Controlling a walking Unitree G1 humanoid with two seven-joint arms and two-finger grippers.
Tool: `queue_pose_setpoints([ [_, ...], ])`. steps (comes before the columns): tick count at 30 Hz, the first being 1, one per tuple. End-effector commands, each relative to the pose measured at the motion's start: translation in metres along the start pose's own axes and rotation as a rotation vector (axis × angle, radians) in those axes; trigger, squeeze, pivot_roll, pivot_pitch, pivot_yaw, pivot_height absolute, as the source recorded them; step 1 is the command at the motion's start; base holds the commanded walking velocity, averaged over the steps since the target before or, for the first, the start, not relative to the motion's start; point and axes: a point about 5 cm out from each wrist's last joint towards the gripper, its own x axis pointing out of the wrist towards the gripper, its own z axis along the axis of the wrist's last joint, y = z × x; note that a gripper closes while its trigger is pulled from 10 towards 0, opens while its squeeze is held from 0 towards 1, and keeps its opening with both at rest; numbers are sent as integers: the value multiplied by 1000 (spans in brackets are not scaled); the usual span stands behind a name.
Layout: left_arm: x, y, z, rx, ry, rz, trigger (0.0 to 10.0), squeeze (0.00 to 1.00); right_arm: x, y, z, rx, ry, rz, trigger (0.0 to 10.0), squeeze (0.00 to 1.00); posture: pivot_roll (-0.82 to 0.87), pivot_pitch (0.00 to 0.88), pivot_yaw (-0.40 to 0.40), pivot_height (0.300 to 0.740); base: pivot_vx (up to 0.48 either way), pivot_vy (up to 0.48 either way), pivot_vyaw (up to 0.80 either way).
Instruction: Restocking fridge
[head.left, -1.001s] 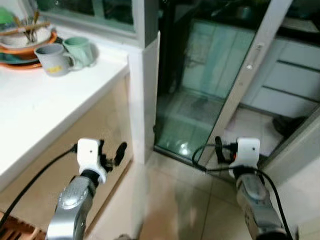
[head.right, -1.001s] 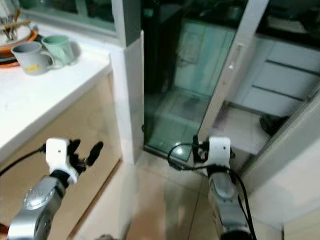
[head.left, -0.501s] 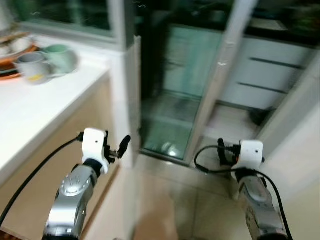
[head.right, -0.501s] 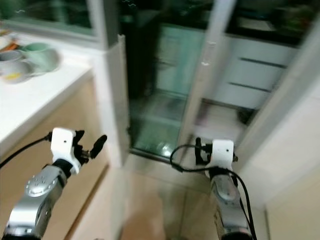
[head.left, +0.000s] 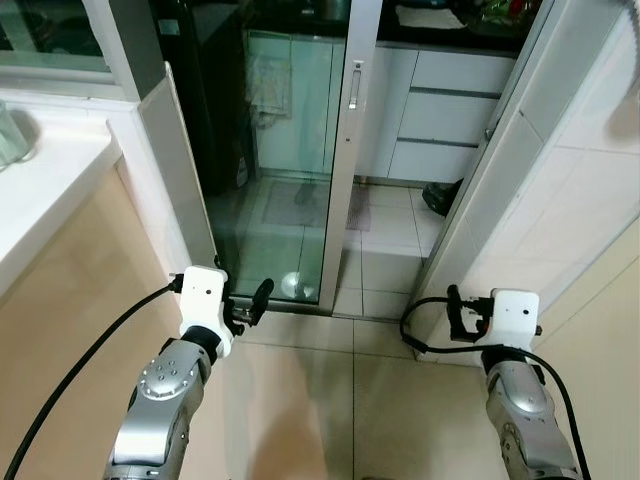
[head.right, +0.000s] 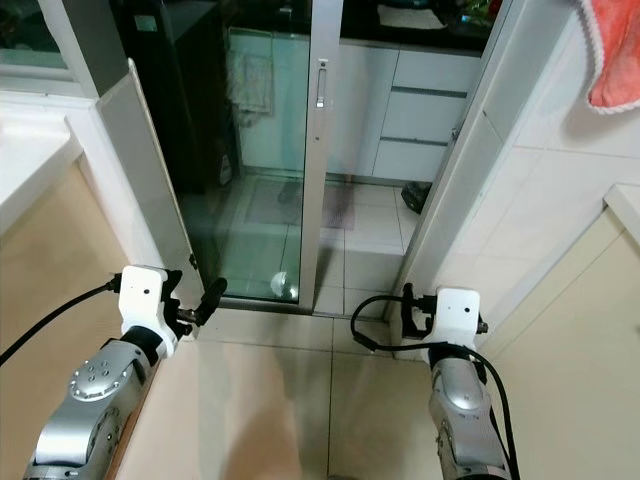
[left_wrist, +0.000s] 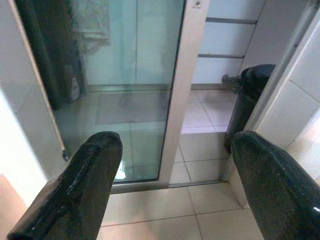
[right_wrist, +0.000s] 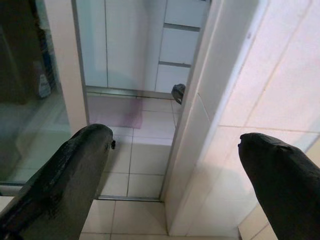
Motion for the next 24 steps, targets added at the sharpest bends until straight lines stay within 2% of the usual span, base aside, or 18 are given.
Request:
queue_pose_setpoints([
  [1,3,4,4,23,-15,13,10000,0,3,0,3,0,-13,-3,10000,59,-113,0,-24,740,0,0,0],
  [24,4,4,5,24,-13,4,10000,0,4,0,2,-2,-7,-13,10000,78,-113,0,-23,740,0,0,0],
])
